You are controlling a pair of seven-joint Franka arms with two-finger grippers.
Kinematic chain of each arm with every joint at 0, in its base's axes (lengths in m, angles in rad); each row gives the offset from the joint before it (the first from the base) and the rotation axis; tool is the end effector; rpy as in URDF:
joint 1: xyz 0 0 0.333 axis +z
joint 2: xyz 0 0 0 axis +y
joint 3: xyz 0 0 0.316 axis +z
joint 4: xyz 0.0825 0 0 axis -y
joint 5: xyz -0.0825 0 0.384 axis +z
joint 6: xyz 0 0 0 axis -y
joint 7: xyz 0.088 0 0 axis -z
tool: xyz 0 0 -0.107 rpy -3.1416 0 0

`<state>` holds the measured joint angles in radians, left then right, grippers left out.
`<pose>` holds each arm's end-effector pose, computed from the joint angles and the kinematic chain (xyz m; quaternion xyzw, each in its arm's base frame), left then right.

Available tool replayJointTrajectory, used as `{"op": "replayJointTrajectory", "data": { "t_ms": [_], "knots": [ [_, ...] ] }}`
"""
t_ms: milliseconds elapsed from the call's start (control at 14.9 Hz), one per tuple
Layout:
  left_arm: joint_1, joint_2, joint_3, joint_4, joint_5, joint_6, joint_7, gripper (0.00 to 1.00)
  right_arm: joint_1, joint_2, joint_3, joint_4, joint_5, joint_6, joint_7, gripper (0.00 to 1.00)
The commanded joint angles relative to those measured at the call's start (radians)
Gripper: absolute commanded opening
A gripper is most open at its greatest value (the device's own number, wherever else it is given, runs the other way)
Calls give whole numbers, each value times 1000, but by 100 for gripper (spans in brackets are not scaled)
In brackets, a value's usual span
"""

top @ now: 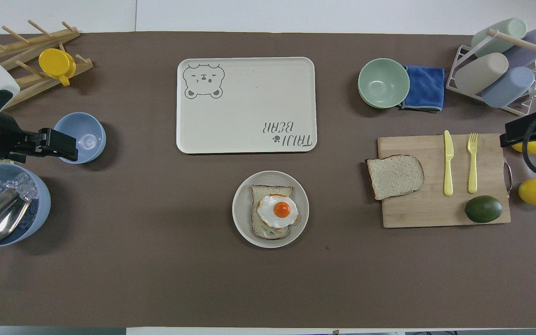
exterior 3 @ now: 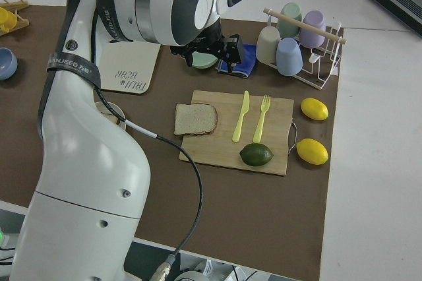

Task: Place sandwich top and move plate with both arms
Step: 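Reach the right gripper toward the bread slice on the cutting board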

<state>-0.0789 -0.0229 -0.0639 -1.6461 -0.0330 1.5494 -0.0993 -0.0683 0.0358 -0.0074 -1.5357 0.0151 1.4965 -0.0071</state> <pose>0.5368 -0.0812 0.5999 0.9990 -0.0214 -0.0385 0.0112 0.5561 -0.0404 0.6148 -0.9987 0.0340 0.0372 0.0090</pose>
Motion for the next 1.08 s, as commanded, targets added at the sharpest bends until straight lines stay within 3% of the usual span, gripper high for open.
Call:
{"op": "replayJointTrajectory", "data": {
  "t_ms": [0, 269, 403, 739, 1008],
  "knots": [
    [11, -5, -1, 6, -11, -12, 1, 100, -11, -16, 4, -23, 14, 11, 6, 100],
    [10, -5, -1, 6, -11, -9, 3, 100, 1, -13, 6, -21, 13, 45, 16, 100],
    [10, -5, -1, 6, -11, -6, 3, 100, 82, -17, 7, -53, -10, 86, 27, 100],
    [13, -5, 1, 6, -11, -11, 3, 100, 370, 94, 9, -139, -413, 244, 168, 100],
    [14, -5, 1, 6, -11, -11, 3, 100, 438, 177, 9, -248, -524, 372, 315, 100]
  ]
}}
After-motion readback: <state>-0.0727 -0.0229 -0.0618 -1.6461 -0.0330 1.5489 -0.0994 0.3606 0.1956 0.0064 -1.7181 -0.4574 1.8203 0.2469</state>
